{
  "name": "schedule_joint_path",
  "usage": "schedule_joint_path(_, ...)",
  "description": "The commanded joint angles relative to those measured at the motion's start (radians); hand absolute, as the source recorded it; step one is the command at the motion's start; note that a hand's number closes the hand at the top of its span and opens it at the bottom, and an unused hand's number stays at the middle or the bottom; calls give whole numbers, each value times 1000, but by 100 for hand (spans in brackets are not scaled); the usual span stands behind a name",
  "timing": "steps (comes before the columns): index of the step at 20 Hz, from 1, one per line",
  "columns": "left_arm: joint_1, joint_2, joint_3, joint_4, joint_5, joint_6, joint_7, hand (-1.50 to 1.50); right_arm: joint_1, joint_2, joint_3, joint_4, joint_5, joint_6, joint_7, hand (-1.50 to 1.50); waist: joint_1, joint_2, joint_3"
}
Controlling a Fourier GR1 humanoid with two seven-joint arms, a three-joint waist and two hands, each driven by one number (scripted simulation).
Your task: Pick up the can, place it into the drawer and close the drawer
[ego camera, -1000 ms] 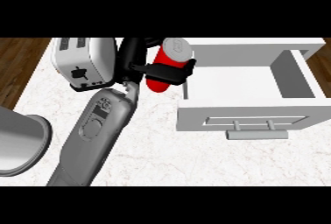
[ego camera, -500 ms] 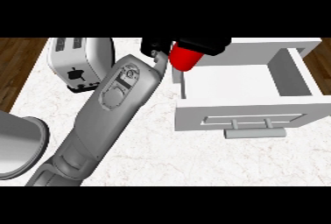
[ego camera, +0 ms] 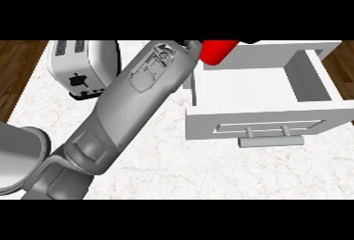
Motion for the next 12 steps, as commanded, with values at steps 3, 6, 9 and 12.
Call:
schedule_joint_path(3,-73,0,-71,136,103,45,-62,150,10,12,23,18,27,20,-42,-150,-18,3,1)
schedule_joint_path(6,-144,0,-39,226,97,-3,-64,150,-52,11,48,-20,44,-31,63,-150,-9,5,0)
schedule_joint_path(9,-166,0,-124,233,154,53,-43,150,-28,14,27,49,63,-7,-30,-150,-30,5,1)
schedule_joint_path(12,-157,0,-117,291,197,21,-88,150,-19,16,36,6,35,0,-2,-150,-42,9,1)
